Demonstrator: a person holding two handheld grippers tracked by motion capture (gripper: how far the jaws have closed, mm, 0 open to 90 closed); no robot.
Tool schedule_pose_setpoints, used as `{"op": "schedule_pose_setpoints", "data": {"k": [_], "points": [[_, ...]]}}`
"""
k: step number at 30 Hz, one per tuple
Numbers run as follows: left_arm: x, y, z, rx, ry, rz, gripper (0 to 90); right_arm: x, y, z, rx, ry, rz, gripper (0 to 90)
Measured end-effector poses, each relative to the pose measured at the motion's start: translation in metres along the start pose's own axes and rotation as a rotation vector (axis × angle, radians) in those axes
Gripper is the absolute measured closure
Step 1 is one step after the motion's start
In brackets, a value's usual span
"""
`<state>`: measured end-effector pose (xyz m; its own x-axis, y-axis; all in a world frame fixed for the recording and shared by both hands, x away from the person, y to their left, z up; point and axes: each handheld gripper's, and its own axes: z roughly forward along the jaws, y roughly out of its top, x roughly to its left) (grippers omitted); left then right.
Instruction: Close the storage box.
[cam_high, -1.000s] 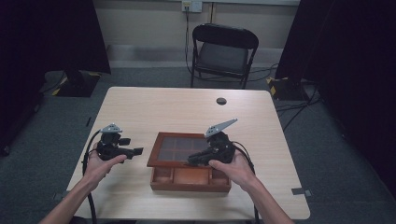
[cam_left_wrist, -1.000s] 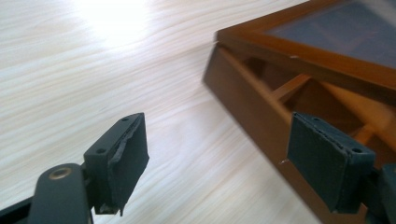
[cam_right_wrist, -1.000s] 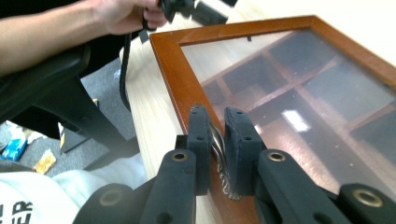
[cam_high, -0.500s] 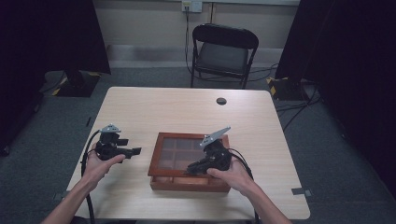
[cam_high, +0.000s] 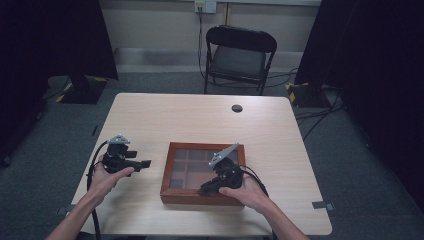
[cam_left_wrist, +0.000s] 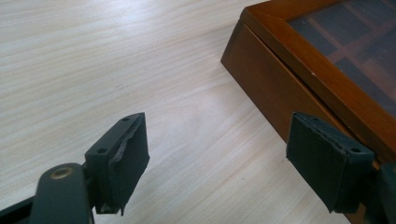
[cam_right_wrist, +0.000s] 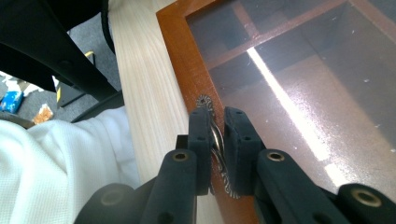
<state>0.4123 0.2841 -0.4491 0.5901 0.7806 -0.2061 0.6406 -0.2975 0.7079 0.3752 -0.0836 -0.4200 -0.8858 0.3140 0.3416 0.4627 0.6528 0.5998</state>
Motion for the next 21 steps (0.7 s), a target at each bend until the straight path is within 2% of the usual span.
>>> {"op": "schedule_pose_setpoints", "data": {"k": [6, 14, 15, 17, 18, 19, 20, 21], "points": [[-0.001, -0.001, 0.003, 0.016, -0.002, 0.004, 20.6, -0.002, -0.002, 0.005, 0.017, 0.005, 0.004, 82.3], [-0.002, -0.001, 0.003, 0.012, -0.012, 0.008, 20.6, -0.004, -0.004, 0.006, -0.001, 0.017, 0.02, 81.9], [-0.002, -0.001, 0.003, 0.012, -0.014, 0.007, 20.5, -0.004, -0.006, 0.005, -0.022, -0.002, 0.033, 71.7], [-0.002, -0.001, 0.003, 0.011, -0.013, 0.006, 20.5, -0.005, -0.006, 0.002, -0.054, -0.044, 0.05, 64.0], [-0.002, -0.001, 0.003, 0.011, -0.013, 0.006, 20.5, -0.005, -0.006, 0.002, -0.054, -0.044, 0.05, 64.0], [-0.002, -0.001, 0.004, 0.012, -0.012, 0.006, 20.5, -0.006, -0.005, -0.002, -0.082, -0.061, 0.071, 57.7], [-0.002, -0.001, 0.004, 0.013, -0.012, 0.007, 20.6, -0.007, -0.005, -0.004, -0.095, -0.066, 0.079, 57.3], [-0.002, -0.001, 0.004, 0.016, -0.013, 0.01, 20.5, -0.009, -0.004, -0.009, -0.124, -0.083, 0.095, 52.6]]}}
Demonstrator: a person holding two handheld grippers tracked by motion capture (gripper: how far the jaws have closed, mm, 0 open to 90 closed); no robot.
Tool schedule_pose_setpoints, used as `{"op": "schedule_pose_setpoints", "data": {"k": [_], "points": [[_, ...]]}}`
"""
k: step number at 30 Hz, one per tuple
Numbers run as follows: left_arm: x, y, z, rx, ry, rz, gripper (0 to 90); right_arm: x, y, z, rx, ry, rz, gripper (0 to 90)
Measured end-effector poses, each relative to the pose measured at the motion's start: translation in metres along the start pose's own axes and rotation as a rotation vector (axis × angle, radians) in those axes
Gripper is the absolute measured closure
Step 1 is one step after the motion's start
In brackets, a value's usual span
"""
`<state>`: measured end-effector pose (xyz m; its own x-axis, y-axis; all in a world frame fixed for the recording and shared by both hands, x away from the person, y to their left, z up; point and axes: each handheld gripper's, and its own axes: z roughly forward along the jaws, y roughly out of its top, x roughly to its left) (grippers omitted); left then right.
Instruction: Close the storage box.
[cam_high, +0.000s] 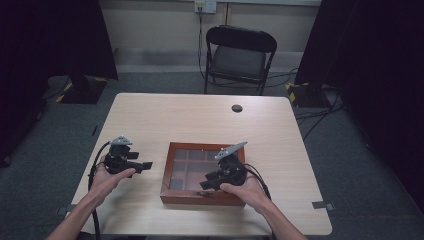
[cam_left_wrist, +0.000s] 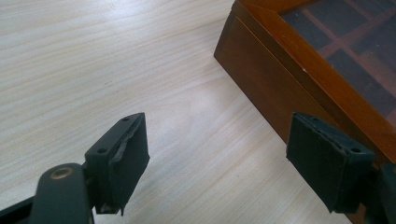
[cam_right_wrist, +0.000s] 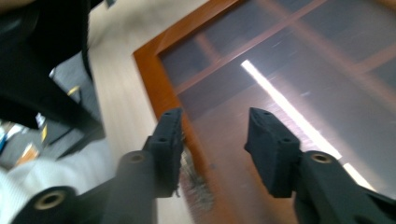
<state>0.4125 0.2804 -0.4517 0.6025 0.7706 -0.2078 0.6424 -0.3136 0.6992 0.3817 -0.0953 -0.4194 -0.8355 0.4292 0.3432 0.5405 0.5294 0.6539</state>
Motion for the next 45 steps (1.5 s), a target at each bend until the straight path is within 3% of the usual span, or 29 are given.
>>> {"op": "schedule_pose_setpoints", "data": {"k": [6, 15, 20, 21, 23, 24, 26, 28, 31, 32, 34, 35, 36, 38, 39, 40, 41, 42, 43, 45], "points": [[0.0, 0.0, 0.0, 0.0, 0.0, -0.003, 20.5, -0.009, 0.001, -0.015, -0.07, -0.075, 0.063, 43.7], [0.001, 0.0, -0.002, 0.0, 0.006, -0.012, 20.5, -0.02, -0.002, -0.044, -0.173, -0.147, 0.132, 40.9], [0.005, -0.002, -0.003, 0.009, 0.014, -0.024, 20.5, -0.031, -0.014, -0.067, -0.213, -0.252, 0.166, 33.6], [0.005, -0.002, -0.003, 0.009, 0.014, -0.024, 20.5, -0.031, -0.014, -0.067, -0.213, -0.252, 0.166, 33.6], [0.006, -0.003, -0.003, 0.016, 0.025, -0.034, 20.6, -0.039, -0.022, -0.074, -0.227, -0.294, 0.207, 29.1], [0.008, -0.004, -0.002, 0.024, 0.034, -0.034, 20.6, -0.049, -0.032, -0.082, -0.234, -0.338, 0.249, 25.6], [0.009, -0.004, -0.002, 0.032, 0.039, -0.035, 20.6, -0.053, -0.037, -0.085, -0.234, -0.361, 0.269, 22.1], [0.013, -0.005, 0.0, 0.043, 0.053, -0.044, 20.5, -0.065, -0.053, -0.094, -0.209, -0.44, 0.308, 18.2], [0.014, -0.005, -0.002, 0.05, 0.068, -0.022, 20.6, -0.072, -0.066, -0.099, -0.186, -0.472, 0.338, 15.7], [0.015, -0.006, -0.003, 0.054, 0.073, -0.015, 20.5, -0.078, -0.081, -0.104, -0.184, -0.532, 0.343, 23.0], [0.018, -0.009, -0.003, 0.071, 0.094, -0.012, 20.5, -0.083, -0.089, -0.105, -0.184, -0.552, 0.356, 21.7], [0.021, -0.011, -0.003, 0.088, 0.104, -0.015, 20.5, -0.088, -0.096, -0.106, -0.169, -0.557, 0.385, 17.2], [0.025, -0.015, -0.003, 0.098, 0.136, -0.028, 20.4, -0.097, -0.108, -0.107, -0.136, -0.603, 0.412, 16.2], [0.026, -0.016, -0.002, 0.098, 0.145, -0.048, 20.3, -0.1, -0.113, -0.106, -0.113, -0.631, 0.425, 15.6], [0.027, -0.017, 0.0, 0.103, 0.145, -0.055, 20.3, -0.103, -0.116, -0.104, -0.088, -0.666, 0.456, 15.1], [0.026, -0.018, 0.004, 0.119, 0.173, -0.045, 20.2, -0.108, -0.121, -0.099, -0.032, -0.707, 0.477, 15.6], [0.026, -0.018, 0.004, 0.119, 0.173, -0.045, 20.1, -0.108, -0.121, -0.099, -0.032, -0.707, 0.477, 15.6], [0.025, -0.019, 0.006, 0.129, 0.176, -0.033, 20.1, -0.11, -0.125, -0.093, -0.011, -0.696, 0.509, 15.0], [0.022, -0.023, 0.01, 0.145, 0.18, -0.005, 20.1, -0.109, -0.125, -0.09, -0.01, -0.713, 0.505, 14.7], [0.022, -0.025, 0.012, 0.156, 0.181, 0.003, 18.3, -0.107, -0.124, -0.088, -0.001, -0.728, 0.486, 14.6]]}}
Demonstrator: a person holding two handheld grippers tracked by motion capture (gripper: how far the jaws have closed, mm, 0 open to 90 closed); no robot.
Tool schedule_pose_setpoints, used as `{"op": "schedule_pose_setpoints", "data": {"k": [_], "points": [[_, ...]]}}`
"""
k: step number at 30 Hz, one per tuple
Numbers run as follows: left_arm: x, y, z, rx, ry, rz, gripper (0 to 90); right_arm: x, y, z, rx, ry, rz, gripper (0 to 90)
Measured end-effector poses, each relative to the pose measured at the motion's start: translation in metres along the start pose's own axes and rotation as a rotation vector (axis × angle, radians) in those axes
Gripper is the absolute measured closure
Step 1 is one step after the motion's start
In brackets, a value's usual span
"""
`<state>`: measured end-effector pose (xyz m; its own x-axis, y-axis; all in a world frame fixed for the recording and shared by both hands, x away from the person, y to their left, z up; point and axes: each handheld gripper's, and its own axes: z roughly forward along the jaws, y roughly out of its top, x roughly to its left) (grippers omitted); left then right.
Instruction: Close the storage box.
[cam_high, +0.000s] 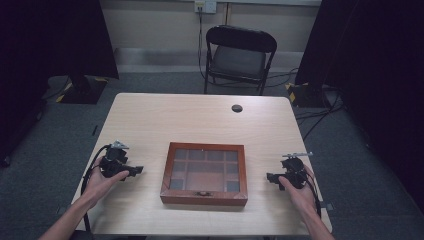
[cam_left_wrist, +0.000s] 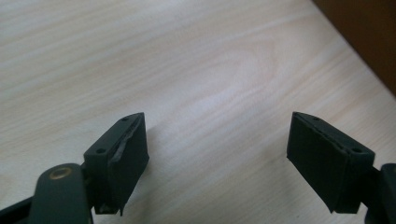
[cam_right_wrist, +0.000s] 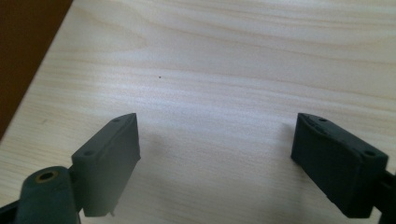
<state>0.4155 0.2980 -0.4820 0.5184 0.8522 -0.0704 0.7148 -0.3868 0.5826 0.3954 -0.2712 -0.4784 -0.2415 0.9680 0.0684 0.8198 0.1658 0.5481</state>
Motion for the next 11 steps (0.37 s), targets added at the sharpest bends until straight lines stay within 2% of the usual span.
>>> {"op": "schedule_pose_setpoints", "data": {"k": [1, 2, 3, 4, 5, 6, 7, 9, 11], "points": [[-0.003, -0.002, 0.004, -0.027, 0.029, 0.023, 16.5, 0.003, -0.002, 0.002, -0.018, -0.023, -0.027, 13.7], [-0.003, -0.002, 0.004, -0.027, 0.029, 0.023, 15.8, 0.003, -0.002, 0.002, -0.018, -0.023, -0.027, 13.7], [-0.006, -0.003, 0.006, -0.04, 0.056, 0.038, 14.7, 0.005, -0.007, 0.008, -0.08, -0.06, -0.058, 4.9], [-0.006, -0.003, 0.006, -0.04, 0.056, 0.038, 13.6, 0.005, -0.007, 0.008, -0.08, -0.06, -0.058, 4.9], [-0.007, -0.004, 0.007, -0.053, 0.057, 0.036, 13.6, 0.006, -0.011, 0.013, -0.125, -0.056, -0.062, 0.0], [-0.007, -0.005, 0.008, -0.062, 0.063, 0.04, 11.7, 0.007, -0.013, 0.015, -0.157, -0.054, -0.064, 0.0], [-0.006, -0.008, 0.012, -0.102, 0.065, 0.034, 6.5, 0.008, -0.015, 0.015, -0.172, -0.057, -0.06, 0.0], [-0.004, -0.011, 0.015, -0.137, 0.063, 0.021, 0.4, 0.009, -0.016, 0.018, -0.207, -0.062, -0.051, 0.0], [-0.004, -0.012, 0.015, -0.144, 0.064, 0.023, 0.0, 0.01, -0.016, 0.018, -0.206, -0.062, -0.049, 0.0]]}}
